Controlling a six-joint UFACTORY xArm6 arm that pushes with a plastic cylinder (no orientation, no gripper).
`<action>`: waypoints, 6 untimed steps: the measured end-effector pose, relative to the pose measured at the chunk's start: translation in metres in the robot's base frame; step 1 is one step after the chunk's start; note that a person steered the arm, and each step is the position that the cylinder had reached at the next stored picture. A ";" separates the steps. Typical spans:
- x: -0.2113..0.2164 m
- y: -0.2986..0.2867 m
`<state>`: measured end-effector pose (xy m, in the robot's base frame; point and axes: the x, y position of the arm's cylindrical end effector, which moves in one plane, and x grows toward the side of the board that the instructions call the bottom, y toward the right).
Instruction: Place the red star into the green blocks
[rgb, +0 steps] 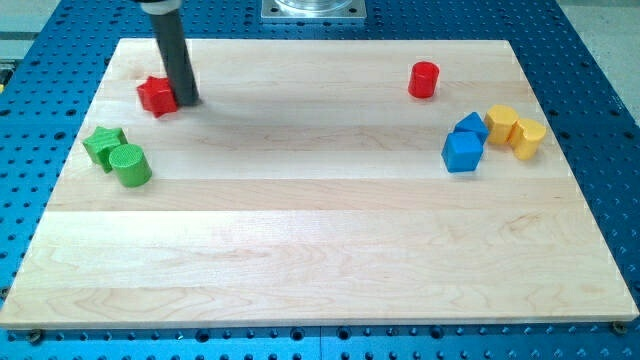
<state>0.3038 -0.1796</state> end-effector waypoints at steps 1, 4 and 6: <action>-0.017 -0.028; 0.010 -0.019; 0.086 -0.031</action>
